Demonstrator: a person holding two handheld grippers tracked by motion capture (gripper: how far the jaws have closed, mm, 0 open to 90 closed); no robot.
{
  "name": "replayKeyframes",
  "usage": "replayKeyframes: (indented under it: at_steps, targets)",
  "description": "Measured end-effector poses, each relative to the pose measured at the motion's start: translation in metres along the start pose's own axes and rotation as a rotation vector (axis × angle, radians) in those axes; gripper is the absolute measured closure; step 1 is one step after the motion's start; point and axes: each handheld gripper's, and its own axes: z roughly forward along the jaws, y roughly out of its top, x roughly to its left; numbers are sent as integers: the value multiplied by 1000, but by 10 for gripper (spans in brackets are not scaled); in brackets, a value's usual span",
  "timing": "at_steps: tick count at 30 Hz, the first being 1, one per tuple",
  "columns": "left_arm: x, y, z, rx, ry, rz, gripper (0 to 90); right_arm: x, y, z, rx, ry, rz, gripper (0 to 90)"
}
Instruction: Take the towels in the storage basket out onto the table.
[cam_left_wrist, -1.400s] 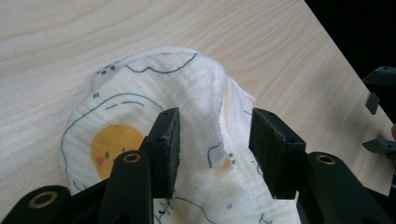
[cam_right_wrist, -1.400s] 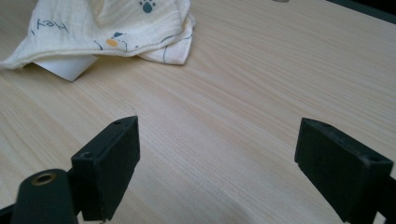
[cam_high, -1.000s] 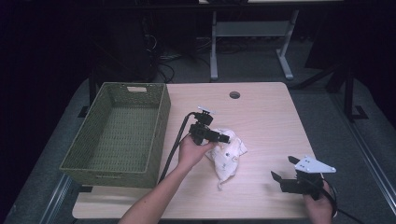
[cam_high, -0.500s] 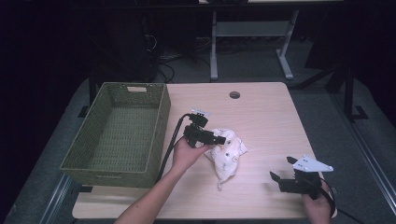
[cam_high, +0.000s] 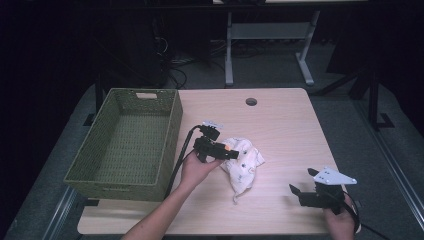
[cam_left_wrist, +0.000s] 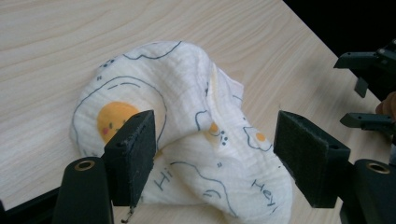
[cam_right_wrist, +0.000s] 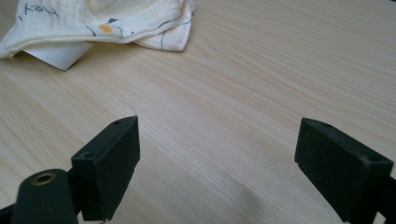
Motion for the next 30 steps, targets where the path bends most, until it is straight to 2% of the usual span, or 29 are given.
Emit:
replayKeyframes:
  at_steps: [3, 6, 8, 10, 13, 14, 16, 17, 20, 21, 24, 28, 30]
  targets:
    - [-1, -3, -2, -7, -6, -3, 294, 0, 0, 0, 1, -1, 0, 137]
    - [-4, -8, -5, -8, 5, 24, 293, 0, 0, 1, 6, -2, -2, 137]
    - [-4, -9, -5, -10, 8, 24, 292, 1, 0, 1, 6, -2, -1, 137]
    - [-2, -13, -6, -17, -4, 7, 293, 1, 0, 1, 7, 0, -1, 137]
    - [-3, -17, -6, -18, 1, 10, 292, 1, 0, 1, 12, 2, 3, 137]
    - [-4, -22, -6, -19, -11, 8, 292, 2, 0, 2, 7, 2, -2, 137]
    - [-4, -23, -6, -16, -8, 15, 292, 2, 0, 2, 13, 2, 2, 137]
    - [-6, -28, -7, -12, 5, 32, 292, 2, 0, 2, 13, 1, 0, 137]
    - [-6, -32, -8, -14, 5, 35, 292, 2, 0, 2, 13, 1, 2, 137]
    - [-6, -36, -10, -20, -3, 24, 292, 1, 0, 1, 7, -1, -2, 137]
    - [-6, -40, -13, -13, 3, 34, 292, 1, -1, 2, 13, -2, -2, 137]
    - [-9, -45, -19, -19, -8, 42, 292, 1, -1, 1, 13, -5, 0, 137]
    - [-10, -48, -22, -27, -35, 25, 292, 2, -1, 2, 15, -6, -3, 137]
